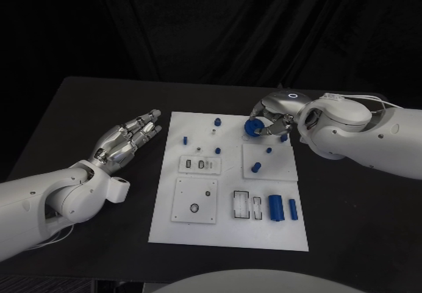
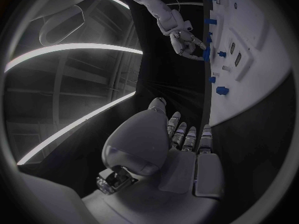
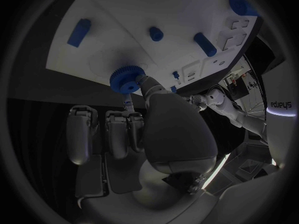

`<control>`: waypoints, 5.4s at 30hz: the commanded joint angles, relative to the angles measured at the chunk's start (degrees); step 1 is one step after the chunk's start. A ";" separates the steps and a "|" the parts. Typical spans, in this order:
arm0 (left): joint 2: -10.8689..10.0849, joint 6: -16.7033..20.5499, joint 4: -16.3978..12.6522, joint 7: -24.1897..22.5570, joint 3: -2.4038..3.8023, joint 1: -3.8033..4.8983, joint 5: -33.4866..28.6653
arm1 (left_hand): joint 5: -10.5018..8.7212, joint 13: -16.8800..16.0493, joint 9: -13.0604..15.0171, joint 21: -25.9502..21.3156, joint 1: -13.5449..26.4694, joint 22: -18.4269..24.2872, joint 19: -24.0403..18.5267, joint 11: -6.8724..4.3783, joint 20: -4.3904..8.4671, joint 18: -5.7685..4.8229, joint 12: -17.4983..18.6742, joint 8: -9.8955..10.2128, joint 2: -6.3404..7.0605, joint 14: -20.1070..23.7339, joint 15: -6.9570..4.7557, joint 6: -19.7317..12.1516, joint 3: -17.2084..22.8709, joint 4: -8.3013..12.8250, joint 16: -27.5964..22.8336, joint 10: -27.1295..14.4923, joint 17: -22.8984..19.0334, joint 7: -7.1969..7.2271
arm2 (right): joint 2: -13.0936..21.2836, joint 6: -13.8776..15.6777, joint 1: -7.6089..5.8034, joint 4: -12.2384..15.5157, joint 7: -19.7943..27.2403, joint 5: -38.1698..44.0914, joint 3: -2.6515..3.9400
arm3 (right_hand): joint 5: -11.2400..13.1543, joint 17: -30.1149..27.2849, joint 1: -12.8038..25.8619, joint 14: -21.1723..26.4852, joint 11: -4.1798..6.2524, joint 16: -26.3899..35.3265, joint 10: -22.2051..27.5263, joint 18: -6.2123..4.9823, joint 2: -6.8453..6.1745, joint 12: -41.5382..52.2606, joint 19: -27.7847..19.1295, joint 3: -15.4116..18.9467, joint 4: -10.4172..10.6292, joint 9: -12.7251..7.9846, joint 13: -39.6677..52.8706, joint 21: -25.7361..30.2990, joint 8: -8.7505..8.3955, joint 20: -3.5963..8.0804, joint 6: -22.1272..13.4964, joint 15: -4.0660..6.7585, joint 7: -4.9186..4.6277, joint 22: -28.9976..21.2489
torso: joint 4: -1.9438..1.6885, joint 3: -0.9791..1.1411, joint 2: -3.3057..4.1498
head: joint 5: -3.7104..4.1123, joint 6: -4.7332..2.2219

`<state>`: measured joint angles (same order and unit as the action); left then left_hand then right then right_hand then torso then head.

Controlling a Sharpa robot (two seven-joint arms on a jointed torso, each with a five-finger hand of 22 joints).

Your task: Assemble the parts on the task board

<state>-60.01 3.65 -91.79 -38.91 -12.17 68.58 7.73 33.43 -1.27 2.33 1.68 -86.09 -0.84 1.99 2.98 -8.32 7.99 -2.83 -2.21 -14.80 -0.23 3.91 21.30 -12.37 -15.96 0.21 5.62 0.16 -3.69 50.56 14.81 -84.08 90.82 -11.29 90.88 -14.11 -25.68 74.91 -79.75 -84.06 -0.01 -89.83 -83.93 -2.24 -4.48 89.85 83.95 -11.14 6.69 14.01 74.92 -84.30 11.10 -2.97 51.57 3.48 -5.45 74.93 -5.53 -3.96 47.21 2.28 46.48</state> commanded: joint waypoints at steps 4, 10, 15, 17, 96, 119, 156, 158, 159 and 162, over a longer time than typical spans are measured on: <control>0.47 -0.89 0.16 -8.66 0.04 -0.03 -0.17 | 0.42 0.04 0.07 0.05 -0.67 -0.04 0.16 0.08 -0.47 0.33 0.25 -0.23 -0.04 -0.02 0.66 -0.09 0.37 0.06 -0.11 -0.16 -0.07 -0.34 | -2.53 -0.27 -0.53 0.41 1.22 0.39 0.01 | 0.43 15.09 0.63 -5.94 0.05 -0.17 -6.07 0.41 0.60 0.15 1.55 0.08 -0.08 7.45 15.08 -0.17 6.23 -0.08 -0.31 -0.09 0.45 10.50 | -0.02 -0.11 -0.07 | -0.11 0.19; 0.86 -1.16 0.47 -8.58 0.05 -0.04 -0.17 | 0.44 0.05 0.07 0.06 -0.73 -0.05 0.17 0.09 -0.56 0.30 0.26 -0.22 -0.04 -0.03 0.80 -0.14 0.44 0.10 -0.11 -0.18 -0.06 -0.35 | -5.72 0.56 -0.63 -0.54 2.22 0.39 0.02 | 0.82 15.09 0.71 -5.94 0.02 -0.17 -6.07 0.44 0.63 0.15 1.63 0.08 -0.06 7.74 15.08 -0.25 6.46 -0.07 -0.65 -0.10 0.42 10.59 | -0.16 -0.15 -0.03 | -0.04 0.27; 1.20 -1.32 0.74 -8.50 0.05 -0.04 -0.17 | 0.47 0.05 0.06 0.08 -0.79 -0.06 0.20 0.10 -0.65 0.27 0.26 -0.21 -0.04 -0.05 0.91 -0.16 0.50 0.13 -0.10 -0.19 -0.06 -0.35 | -9.01 0.69 -0.62 -2.35 3.03 0.39 0.03 | 0.97 15.09 0.73 -5.94 0.02 -0.17 -6.07 0.45 0.69 0.15 1.66 0.06 -0.06 7.90 15.08 -0.27 6.64 -0.07 -0.65 -0.10 0.42 10.62 | -0.14 -0.13 -0.01 | 0.00 0.25; 1.32 -1.38 0.81 -8.47 0.05 -0.04 -0.17 | 0.47 0.05 0.06 0.08 -0.79 -0.06 0.20 0.10 -0.65 0.27 0.26 -0.21 -0.04 -0.05 0.91 -0.16 0.50 0.13 -0.10 -0.19 -0.06 -0.35 | -9.97 0.66 -0.59 -2.95 3.24 0.39 0.04 | 1.05 15.09 0.75 -5.94 0.01 -0.17 -6.07 0.44 0.69 0.15 1.66 0.06 -0.05 7.96 15.08 -0.27 6.70 -0.07 -0.66 -0.10 0.41 10.62 | -0.14 -0.08 0.02 | 0.00 0.29; 2.06 -2.61 1.77 -7.91 0.05 -0.12 -0.17 | 0.93 0.04 0.19 0.26 -1.45 -0.13 0.47 0.51 -1.30 -0.02 0.25 -0.37 0.00 -0.45 1.85 0.73 1.26 0.61 0.04 -0.22 0.08 -0.82 | -13.92 -5.53 1.19 -8.75 1.88 0.39 0.05 | 8.03 15.09 2.03 -5.94 -0.09 -0.17 -6.07 -1.18 -0.16 0.15 -2.65 -1.89 0.92 0.58 15.08 6.31 -4.34 -0.25 -11.46 -0.30 0.39 7.18 | -0.04 0.04 0.02 | -0.44 1.44; 1.52 -2.53 1.65 -7.94 0.05 -0.14 -0.17 | 1.09 0.03 0.22 0.29 -1.58 -0.15 0.52 0.58 -1.36 -0.05 0.24 -0.42 -0.01 -0.47 1.94 0.99 1.44 0.73 0.04 -0.19 0.08 -0.91 | -8.88 0.68 1.27 -6.40 3.69 0.39 0.04 | 8.86 15.09 2.21 -5.94 -0.34 -0.17 -6.07 -0.97 1.01 0.15 -1.69 -1.28 1.96 2.44 15.08 5.94 1.28 -0.51 4.59 -0.51 0.31 8.11 | -0.01 -0.01 0.00 | -0.82 1.39; 1.46 -2.16 1.14 -7.97 0.05 -0.14 -0.17 | 1.28 0.01 0.26 0.33 -1.82 -0.16 0.57 0.67 -1.47 -0.11 0.17 -0.48 -0.06 -0.55 2.12 1.31 1.77 0.93 0.07 -0.07 0.10 -0.98 | 16.90 11.62 -0.08 3.54 6.87 -2.83 -0.15 | 20.42 11.71 3.62 -4.77 1.34 3.92 -1.38 -1.11 -1.24 -4.71 -1.23 2.52 9.89 -2.68 10.25 7.73 -7.14 1.05 -1.11 1.09 1.78 8.01 | -0.47 -0.11 0.13 | 0.77 1.40; 1.51 -2.23 1.24 -7.92 0.05 -0.14 -0.17 | 1.28 0.01 0.26 0.33 -1.82 -0.16 0.57 0.67 -1.47 -0.11 0.17 -0.48 -0.06 -0.55 2.12 1.31 1.77 0.93 0.07 -0.07 0.10 -0.98 | 17.73 11.30 0.59 3.52 6.49 -2.99 -0.16 | 20.82 11.48 3.76 -4.70 1.32 4.20 -0.85 -1.13 -1.27 -5.30 -1.25 2.75 9.93 -2.77 9.67 7.84 -7.14 1.04 -1.11 1.08 1.72 7.98 | -0.32 -0.03 0.14 | 0.81 1.37; 1.53 -2.25 1.28 -7.91 0.05 -0.14 -0.17 | 1.28 0.01 0.26 0.33 -1.83 -0.16 0.57 0.68 -1.49 -0.12 0.17 -0.48 -0.06 -0.57 2.13 1.31 1.80 0.93 0.07 -0.07 0.11 -0.98 | 17.88 11.25 0.77 3.49 6.41 -3.02 -0.16 | 20.89 11.35 3.76 -4.66 1.31 4.35 -0.76 -1.15 -1.30 -5.41 -1.29 2.81 9.91 -2.78 9.56 7.94 -7.11 1.04 -1.06 1.08 1.71 7.94 | -0.25 -0.01 0.12 | 0.84 1.28; 1.69 -2.34 1.48 -7.93 0.05 -0.14 -0.17 | 1.28 0.01 0.26 0.32 -1.83 -0.16 0.57 0.69 -1.50 -0.12 0.17 -0.48 -0.05 -0.56 2.15 1.32 1.81 0.94 0.07 -0.06 0.11 -0.99 | 18.39 11.40 1.55 3.38 6.16 -3.11 -0.17 | 20.98 11.01 3.67 -4.55 1.29 4.76 -0.73 -1.18 -1.36 -5.46 -1.35 2.89 9.85 -2.79 9.51 8.09 -7.05 1.03 -0.93 1.08 1.68 7.87 | -0.27 -0.01 0.15 | 0.91 0.90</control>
<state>-58.47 1.69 -90.28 -38.92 -12.16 68.49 7.73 34.32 -1.29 2.52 1.68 -87.44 -0.91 2.60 3.38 -9.34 7.98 -2.83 -2.44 -14.81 -0.84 5.74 22.33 -10.79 -15.01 0.21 5.64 0.19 -4.71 68.73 25.61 -82.85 94.13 -4.47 88.37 -14.35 -5.05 74.91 -76.13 -83.96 0.92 -85.40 -84.04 -3.15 -5.43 84.59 82.73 -8.59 16.49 11.30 74.92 -76.48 4.16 -1.95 50.83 4.20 -3.54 74.94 -5.81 -4.03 47.32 3.11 47.66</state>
